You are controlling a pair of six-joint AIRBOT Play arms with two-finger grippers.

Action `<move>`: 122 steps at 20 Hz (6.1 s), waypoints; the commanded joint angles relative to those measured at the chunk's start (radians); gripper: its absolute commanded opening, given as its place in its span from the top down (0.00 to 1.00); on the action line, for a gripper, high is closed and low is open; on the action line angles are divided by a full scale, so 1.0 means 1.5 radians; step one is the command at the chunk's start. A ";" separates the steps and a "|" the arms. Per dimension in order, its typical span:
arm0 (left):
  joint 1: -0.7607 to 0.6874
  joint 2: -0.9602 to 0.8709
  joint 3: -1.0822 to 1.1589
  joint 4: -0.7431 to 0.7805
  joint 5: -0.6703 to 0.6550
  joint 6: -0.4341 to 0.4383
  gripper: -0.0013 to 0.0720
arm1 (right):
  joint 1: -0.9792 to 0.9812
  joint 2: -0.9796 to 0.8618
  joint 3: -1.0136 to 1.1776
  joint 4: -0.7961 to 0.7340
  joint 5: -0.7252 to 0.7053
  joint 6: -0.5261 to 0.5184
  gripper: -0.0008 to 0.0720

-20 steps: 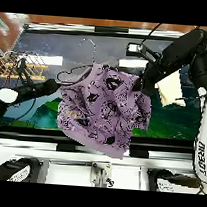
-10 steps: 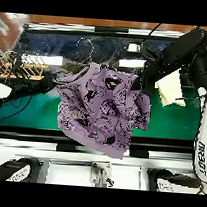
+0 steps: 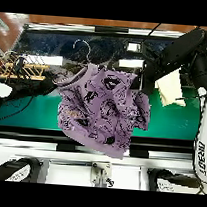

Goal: Fold the shirts.

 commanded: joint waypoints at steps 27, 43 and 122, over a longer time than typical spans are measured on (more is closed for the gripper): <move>-0.215 -0.004 0.429 -0.022 -0.043 0.067 0.91 | 0.000 0.009 0.005 0.060 0.148 0.335 0.91; -0.230 -0.056 0.588 -0.005 -0.010 0.180 0.02 | 0.000 0.243 0.005 0.048 0.341 0.478 0.91; -0.165 -0.120 0.688 0.013 -0.103 0.185 0.02 | -0.822 0.365 0.004 -0.752 0.366 0.888 0.91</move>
